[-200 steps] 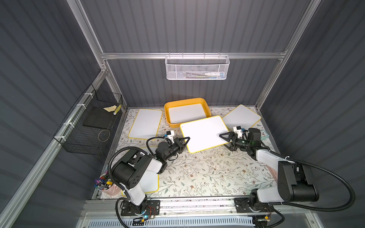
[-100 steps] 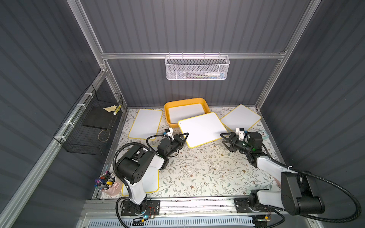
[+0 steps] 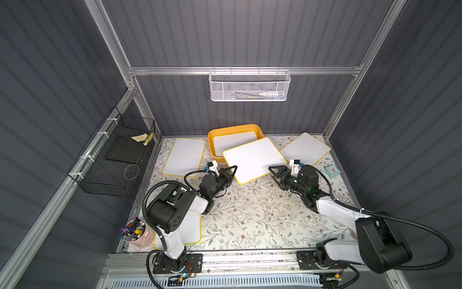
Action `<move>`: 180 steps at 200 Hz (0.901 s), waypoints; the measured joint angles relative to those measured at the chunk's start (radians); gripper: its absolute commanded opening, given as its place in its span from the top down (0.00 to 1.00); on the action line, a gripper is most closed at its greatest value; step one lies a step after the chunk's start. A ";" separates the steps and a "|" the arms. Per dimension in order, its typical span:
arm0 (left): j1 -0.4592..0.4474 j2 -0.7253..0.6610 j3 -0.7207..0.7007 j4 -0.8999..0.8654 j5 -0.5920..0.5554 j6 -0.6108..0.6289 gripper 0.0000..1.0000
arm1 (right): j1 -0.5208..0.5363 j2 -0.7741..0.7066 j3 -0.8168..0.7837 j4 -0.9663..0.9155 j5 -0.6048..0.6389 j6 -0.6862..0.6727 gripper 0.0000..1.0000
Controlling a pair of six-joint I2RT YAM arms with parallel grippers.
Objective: Put the whiteboard into the storage box
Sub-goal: Pick up the whiteboard at the center of the board.
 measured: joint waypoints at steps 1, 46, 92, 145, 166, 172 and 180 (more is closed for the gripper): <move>0.000 0.000 0.000 0.000 0.000 0.000 1.00 | 0.001 0.002 0.001 0.001 0.002 0.000 0.23; 0.000 -0.044 0.000 0.000 -0.006 -0.003 1.00 | 0.020 0.084 0.061 0.048 0.051 0.003 0.26; 0.000 -0.055 0.000 0.001 -0.010 -0.012 1.00 | 0.029 0.120 0.119 0.083 0.077 0.005 0.33; 0.003 -0.079 0.006 -0.007 -0.018 -0.031 1.00 | 0.035 0.136 0.159 0.087 0.099 0.011 0.49; 0.006 -0.091 0.014 -0.016 -0.018 -0.039 0.96 | 0.035 0.143 0.182 0.087 0.105 0.010 0.65; 0.006 -0.094 0.016 -0.018 -0.018 -0.039 0.95 | 0.035 0.147 0.188 0.087 0.108 0.007 0.68; 0.007 -0.098 0.020 -0.025 -0.019 -0.042 0.94 | 0.035 0.154 0.197 0.087 0.111 0.011 0.72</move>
